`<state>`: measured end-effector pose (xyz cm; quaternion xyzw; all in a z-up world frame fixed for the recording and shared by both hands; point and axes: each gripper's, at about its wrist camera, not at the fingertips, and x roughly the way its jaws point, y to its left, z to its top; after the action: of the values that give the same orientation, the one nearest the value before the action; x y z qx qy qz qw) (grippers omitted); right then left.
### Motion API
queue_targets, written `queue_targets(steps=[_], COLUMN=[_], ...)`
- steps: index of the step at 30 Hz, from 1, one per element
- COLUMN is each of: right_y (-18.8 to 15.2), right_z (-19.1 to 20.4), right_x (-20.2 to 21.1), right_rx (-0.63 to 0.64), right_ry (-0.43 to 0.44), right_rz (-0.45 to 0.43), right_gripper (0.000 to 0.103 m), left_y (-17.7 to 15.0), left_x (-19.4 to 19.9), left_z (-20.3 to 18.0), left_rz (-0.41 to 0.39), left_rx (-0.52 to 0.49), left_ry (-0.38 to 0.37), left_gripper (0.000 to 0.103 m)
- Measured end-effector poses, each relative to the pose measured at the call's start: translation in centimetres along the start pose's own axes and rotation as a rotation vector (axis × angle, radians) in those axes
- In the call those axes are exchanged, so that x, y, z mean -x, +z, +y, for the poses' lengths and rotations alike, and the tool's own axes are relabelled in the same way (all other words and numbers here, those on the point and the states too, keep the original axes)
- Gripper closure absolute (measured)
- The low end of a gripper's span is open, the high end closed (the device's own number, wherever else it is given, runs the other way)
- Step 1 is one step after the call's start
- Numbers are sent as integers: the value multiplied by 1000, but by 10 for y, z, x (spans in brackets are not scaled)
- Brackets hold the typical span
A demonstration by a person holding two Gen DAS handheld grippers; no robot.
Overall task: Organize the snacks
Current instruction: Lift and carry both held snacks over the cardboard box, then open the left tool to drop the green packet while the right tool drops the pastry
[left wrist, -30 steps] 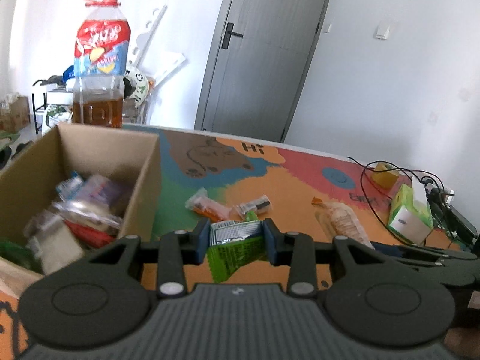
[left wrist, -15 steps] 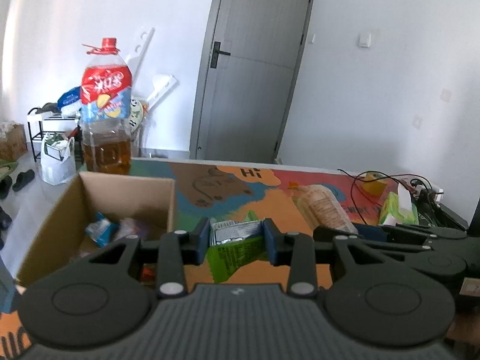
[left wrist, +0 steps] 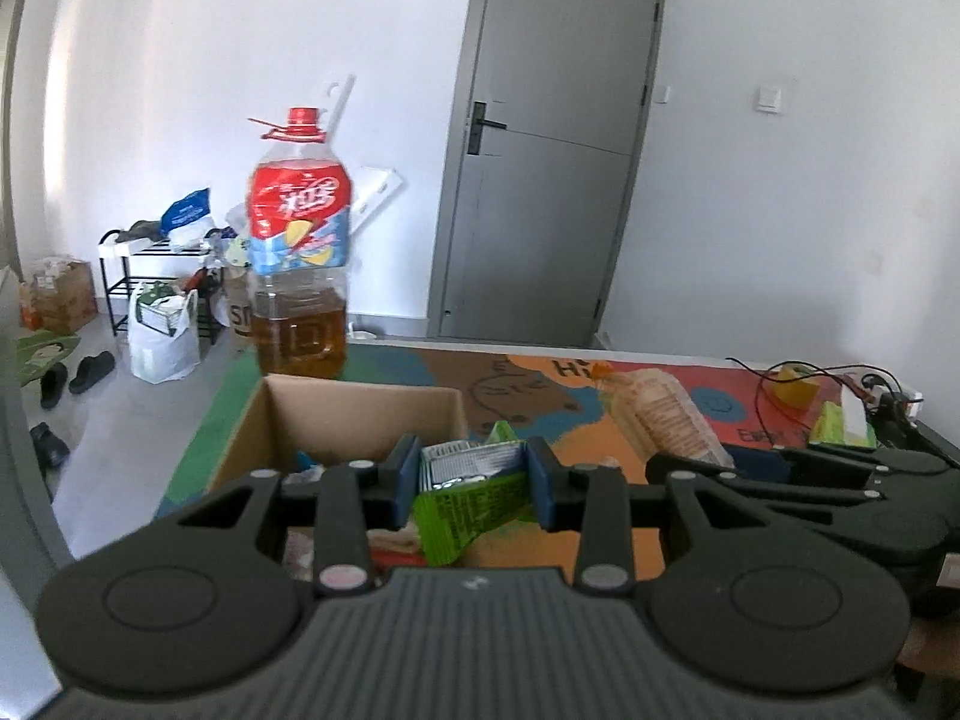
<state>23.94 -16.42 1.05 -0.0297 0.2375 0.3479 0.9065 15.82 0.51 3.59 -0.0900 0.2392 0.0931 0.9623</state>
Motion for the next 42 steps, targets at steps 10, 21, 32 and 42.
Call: queue_targets(steps=[10, 21, 32, 42], right_y=[8, 14, 16, 18], right_z=[28, 58, 72, 93], right_x=[-14, -42, -70, -93], right_rx=[17, 45, 54, 67], right_ry=[33, 61, 64, 86], right_rz=[1, 31, 74, 107], right_gripper=[66, 66, 66, 66], left_y=[-1, -6, -12, -3], left_x=[1, -21, -45, -35], left_z=[40, 90, 99, 117], left_rz=[11, 66, 102, 79], left_rx=[33, 115, 133, 157], left_ry=[45, 78, 48, 52], left_gripper=[66, 66, 66, 37])
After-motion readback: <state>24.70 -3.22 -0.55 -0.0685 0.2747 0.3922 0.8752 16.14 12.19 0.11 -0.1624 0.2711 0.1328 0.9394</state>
